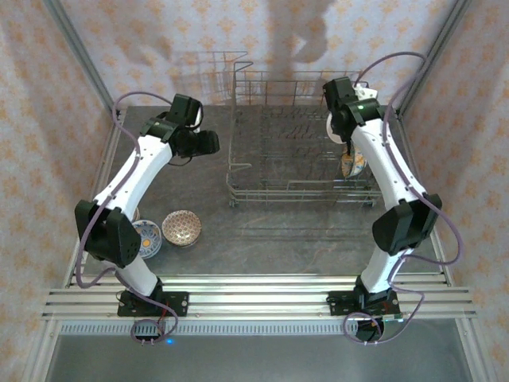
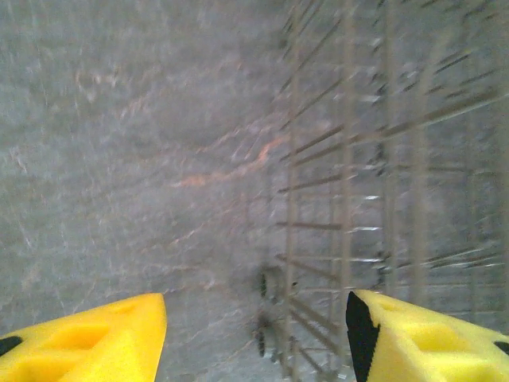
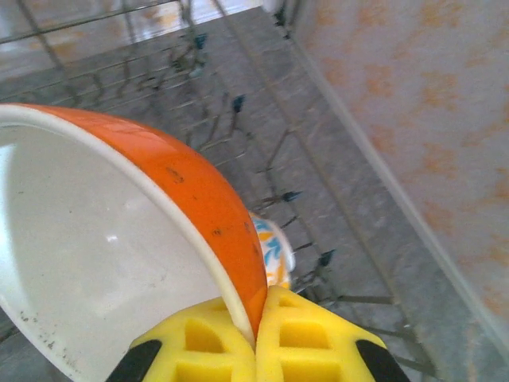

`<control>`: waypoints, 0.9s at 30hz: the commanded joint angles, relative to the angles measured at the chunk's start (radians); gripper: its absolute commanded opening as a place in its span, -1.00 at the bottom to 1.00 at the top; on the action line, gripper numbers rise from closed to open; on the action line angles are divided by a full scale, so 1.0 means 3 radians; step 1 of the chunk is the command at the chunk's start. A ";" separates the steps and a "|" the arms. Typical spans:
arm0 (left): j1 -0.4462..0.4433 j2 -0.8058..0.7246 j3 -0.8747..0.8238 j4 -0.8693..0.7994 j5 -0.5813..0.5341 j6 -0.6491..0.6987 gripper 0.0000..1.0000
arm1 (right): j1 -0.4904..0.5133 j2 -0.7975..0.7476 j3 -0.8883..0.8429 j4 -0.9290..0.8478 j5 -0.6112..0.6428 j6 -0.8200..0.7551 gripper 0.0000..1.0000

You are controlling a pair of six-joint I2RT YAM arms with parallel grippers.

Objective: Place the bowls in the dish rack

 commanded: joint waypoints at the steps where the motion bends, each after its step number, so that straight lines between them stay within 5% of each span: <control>1: 0.0036 0.0107 -0.0089 0.0141 0.0189 0.0015 0.24 | 0.0079 0.0099 0.0177 -0.0315 0.0714 0.0207 -1.00; 12: 0.0011 0.0370 -0.0410 0.0227 0.0451 0.0004 0.20 | 0.0150 0.0412 0.0478 -0.0813 0.1314 0.0297 -1.00; 27: -0.0450 0.0300 -0.0753 0.0481 0.0611 -0.0290 0.19 | 0.0222 0.0619 0.0390 -0.0924 0.1562 0.0072 -1.00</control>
